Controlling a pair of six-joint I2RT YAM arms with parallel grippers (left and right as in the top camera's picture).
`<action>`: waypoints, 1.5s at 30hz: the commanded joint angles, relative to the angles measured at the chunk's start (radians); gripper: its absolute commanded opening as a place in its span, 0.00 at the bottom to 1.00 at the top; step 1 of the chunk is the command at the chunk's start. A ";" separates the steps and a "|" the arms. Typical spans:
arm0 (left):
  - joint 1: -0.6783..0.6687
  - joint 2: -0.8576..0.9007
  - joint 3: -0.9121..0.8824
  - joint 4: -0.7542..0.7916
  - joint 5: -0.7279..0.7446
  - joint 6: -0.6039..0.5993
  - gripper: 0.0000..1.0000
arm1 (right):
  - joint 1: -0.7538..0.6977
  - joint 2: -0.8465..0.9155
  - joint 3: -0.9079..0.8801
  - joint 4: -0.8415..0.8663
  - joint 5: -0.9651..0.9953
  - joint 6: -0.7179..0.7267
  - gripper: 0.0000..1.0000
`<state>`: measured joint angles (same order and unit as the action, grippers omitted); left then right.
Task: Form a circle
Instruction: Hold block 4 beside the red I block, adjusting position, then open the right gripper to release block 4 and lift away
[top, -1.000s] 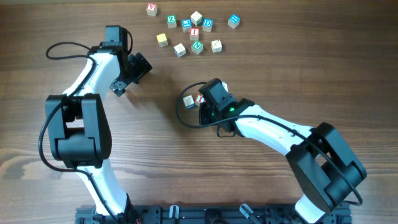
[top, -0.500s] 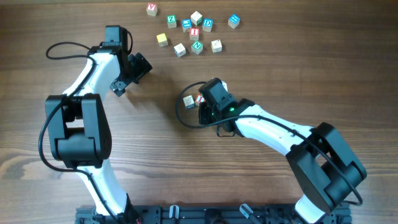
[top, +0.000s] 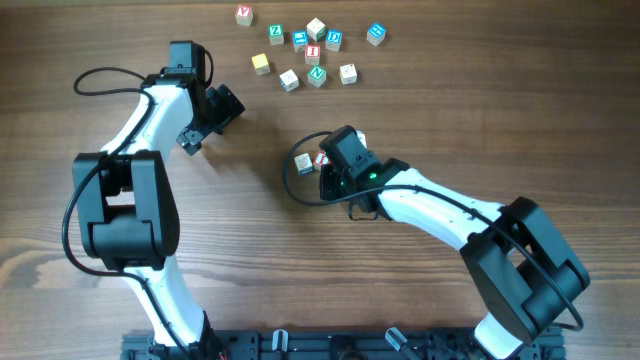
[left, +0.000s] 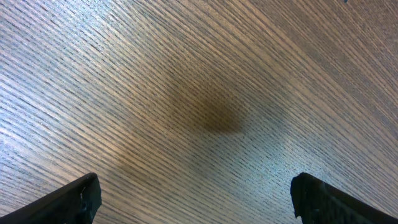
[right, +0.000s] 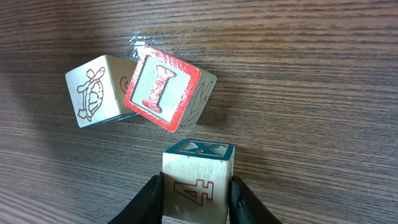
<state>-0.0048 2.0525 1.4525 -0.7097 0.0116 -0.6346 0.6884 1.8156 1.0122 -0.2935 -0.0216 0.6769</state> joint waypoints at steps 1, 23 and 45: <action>-0.003 0.009 0.010 0.003 -0.013 -0.002 1.00 | -0.002 0.006 -0.003 -0.036 0.047 0.045 0.29; -0.003 0.009 0.010 0.003 -0.013 -0.002 1.00 | -0.002 0.003 0.026 -0.018 0.028 -0.006 0.49; -0.003 0.009 0.010 0.003 -0.013 -0.002 1.00 | -0.130 -0.111 0.066 -0.350 -0.069 0.202 0.04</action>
<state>-0.0048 2.0525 1.4525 -0.7101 0.0116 -0.6346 0.5446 1.6924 1.1404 -0.6586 -0.0647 0.7589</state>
